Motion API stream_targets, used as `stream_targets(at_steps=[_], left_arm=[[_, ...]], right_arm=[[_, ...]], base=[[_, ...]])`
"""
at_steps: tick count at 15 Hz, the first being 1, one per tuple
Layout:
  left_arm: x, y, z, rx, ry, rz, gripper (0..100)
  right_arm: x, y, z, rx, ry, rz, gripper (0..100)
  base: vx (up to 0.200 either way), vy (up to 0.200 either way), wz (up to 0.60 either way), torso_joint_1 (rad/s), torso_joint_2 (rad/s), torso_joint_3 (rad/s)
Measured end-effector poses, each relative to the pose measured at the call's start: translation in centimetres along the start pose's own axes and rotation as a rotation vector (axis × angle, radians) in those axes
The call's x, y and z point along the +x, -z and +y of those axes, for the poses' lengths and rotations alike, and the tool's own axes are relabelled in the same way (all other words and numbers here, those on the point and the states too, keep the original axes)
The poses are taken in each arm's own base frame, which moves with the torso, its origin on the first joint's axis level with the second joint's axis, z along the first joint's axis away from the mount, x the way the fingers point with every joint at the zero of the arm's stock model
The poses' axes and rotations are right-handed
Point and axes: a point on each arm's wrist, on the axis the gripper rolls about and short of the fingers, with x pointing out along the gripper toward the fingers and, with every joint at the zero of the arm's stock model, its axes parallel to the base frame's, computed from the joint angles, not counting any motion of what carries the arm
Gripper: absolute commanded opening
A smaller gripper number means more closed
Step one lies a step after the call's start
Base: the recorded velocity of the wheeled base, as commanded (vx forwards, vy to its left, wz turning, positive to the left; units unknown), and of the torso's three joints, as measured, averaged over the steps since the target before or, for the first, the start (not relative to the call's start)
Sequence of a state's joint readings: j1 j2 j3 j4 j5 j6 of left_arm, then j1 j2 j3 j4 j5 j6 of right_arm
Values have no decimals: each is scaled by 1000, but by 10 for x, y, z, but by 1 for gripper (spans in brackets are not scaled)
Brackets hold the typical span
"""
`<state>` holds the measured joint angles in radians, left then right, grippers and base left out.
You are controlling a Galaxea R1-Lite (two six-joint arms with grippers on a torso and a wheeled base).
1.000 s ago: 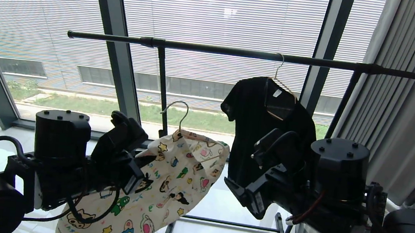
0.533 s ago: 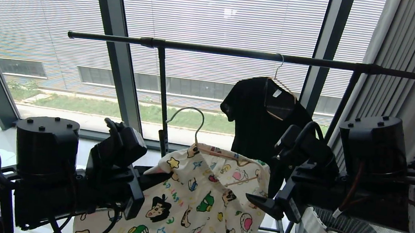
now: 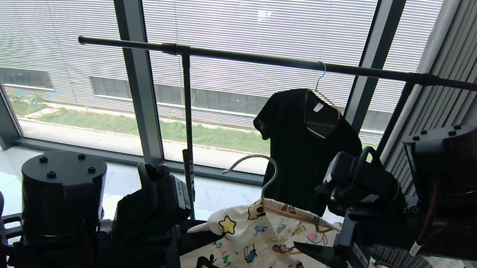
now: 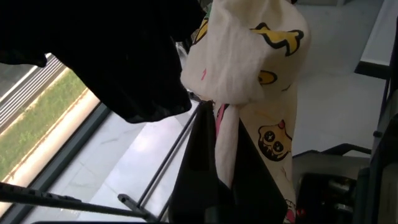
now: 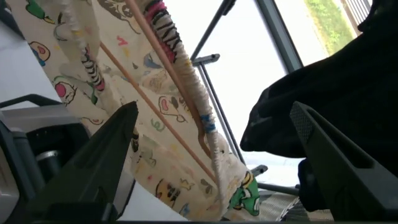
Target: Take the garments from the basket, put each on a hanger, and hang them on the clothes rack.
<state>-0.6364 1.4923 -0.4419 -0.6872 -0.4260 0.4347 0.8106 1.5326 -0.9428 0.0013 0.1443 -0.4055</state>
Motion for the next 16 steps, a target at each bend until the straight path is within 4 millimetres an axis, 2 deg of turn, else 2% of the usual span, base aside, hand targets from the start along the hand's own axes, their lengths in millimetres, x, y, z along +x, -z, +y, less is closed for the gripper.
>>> stream_targets(at_steps=[7, 8, 16], left_arm=[[-4, -6, -8, 69, 21, -26, 0], [-4, -6, -9, 71, 25, -29, 0], [-3, -6, -10, 71, 29, -27, 0]], right_arm=[[20, 6, 0, -32, -38, 47, 100], [23, 7, 0, -35, -40, 51, 0], [27, 3, 2, -58, -40, 33, 0]], base=[[0, 0, 0, 0, 0, 0], [0, 0, 0, 0, 0, 0], [0, 0, 0, 0, 0, 0]])
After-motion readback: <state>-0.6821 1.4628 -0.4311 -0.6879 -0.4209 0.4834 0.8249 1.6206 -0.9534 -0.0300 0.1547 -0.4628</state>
